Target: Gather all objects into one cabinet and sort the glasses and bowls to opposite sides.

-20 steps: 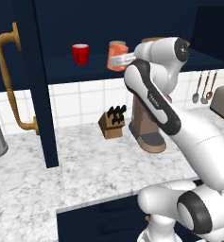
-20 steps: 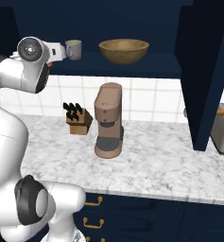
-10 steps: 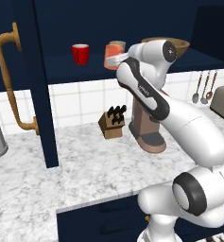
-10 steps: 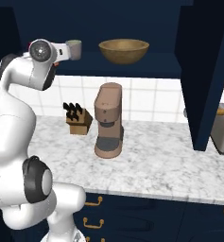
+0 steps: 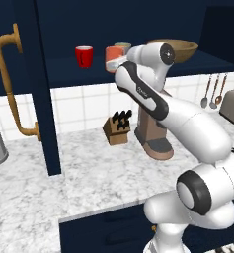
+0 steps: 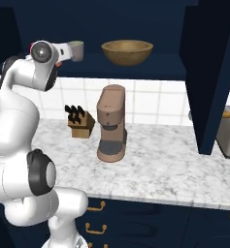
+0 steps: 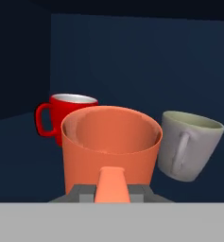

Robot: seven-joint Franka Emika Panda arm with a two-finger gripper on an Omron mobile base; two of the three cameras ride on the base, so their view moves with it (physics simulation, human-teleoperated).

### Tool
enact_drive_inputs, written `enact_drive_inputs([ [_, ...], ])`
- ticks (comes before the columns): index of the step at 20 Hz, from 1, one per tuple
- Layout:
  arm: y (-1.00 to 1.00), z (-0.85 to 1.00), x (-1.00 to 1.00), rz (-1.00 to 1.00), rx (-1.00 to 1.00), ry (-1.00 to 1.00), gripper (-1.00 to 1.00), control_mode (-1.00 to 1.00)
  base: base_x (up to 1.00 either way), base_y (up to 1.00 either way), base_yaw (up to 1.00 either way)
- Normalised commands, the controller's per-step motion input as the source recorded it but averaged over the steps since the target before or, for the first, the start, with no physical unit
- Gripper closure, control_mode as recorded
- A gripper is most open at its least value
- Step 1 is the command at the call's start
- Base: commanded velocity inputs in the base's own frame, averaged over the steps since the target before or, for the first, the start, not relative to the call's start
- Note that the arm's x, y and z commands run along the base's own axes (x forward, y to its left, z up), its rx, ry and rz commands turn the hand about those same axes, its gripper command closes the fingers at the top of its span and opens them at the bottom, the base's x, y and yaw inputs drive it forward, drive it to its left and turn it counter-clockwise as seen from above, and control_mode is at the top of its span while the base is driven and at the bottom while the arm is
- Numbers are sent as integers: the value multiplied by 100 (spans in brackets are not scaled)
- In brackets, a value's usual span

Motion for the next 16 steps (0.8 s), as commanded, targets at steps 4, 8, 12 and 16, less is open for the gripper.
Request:
enact_drive_inputs([
  [4, 1, 0, 29, 0, -6, 0, 100, -100, 0, 0, 0],
  [8, 6, -9, 35, 0, -3, 0, 100, -100, 0, 0, 0],
  [12, 9, -15, 30, 0, -1, -1, 100, -100, 0, 0, 0],
  [16, 15, -28, 32, 0, 0, -3, 100, -100, 0, 0, 0],
])
